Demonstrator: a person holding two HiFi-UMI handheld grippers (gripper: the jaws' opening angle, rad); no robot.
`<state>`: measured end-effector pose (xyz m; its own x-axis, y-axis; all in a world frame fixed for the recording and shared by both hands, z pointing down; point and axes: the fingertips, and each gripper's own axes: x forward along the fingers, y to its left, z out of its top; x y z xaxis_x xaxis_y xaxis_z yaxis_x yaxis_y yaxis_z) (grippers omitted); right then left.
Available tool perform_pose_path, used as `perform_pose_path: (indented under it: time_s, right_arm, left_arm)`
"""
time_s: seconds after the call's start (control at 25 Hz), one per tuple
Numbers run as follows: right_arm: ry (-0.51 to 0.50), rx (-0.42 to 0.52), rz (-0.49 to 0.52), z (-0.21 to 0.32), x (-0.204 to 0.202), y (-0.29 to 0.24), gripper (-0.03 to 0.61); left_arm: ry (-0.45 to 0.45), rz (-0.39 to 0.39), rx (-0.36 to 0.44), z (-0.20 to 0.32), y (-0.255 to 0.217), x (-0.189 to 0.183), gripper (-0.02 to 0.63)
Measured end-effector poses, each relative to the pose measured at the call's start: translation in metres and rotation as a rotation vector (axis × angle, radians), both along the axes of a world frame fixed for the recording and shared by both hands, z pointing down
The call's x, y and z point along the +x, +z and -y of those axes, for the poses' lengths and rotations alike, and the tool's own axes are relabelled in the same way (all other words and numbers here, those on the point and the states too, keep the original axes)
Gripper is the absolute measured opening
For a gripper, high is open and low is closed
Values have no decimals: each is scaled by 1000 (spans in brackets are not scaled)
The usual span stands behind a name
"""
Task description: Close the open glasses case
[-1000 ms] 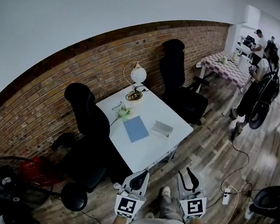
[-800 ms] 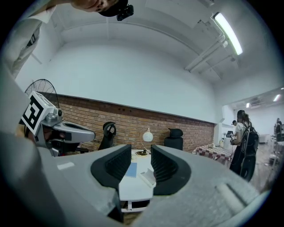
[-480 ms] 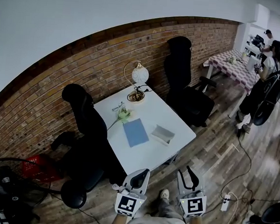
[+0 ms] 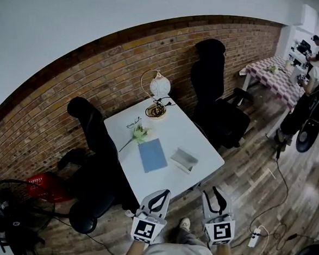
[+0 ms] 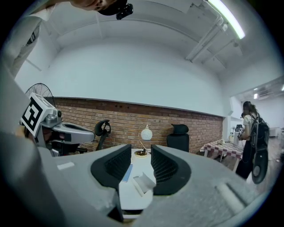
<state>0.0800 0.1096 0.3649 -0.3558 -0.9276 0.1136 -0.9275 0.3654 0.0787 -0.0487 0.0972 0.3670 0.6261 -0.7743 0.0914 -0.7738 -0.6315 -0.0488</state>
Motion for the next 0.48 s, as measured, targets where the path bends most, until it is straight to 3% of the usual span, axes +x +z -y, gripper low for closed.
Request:
perform_pose_path:
  time_s: [0.48]
  right_arm:
    - [-85, -54, 21, 71, 36, 21, 123]
  left_arm:
    - [-86, 38, -39, 64, 19, 33, 3]
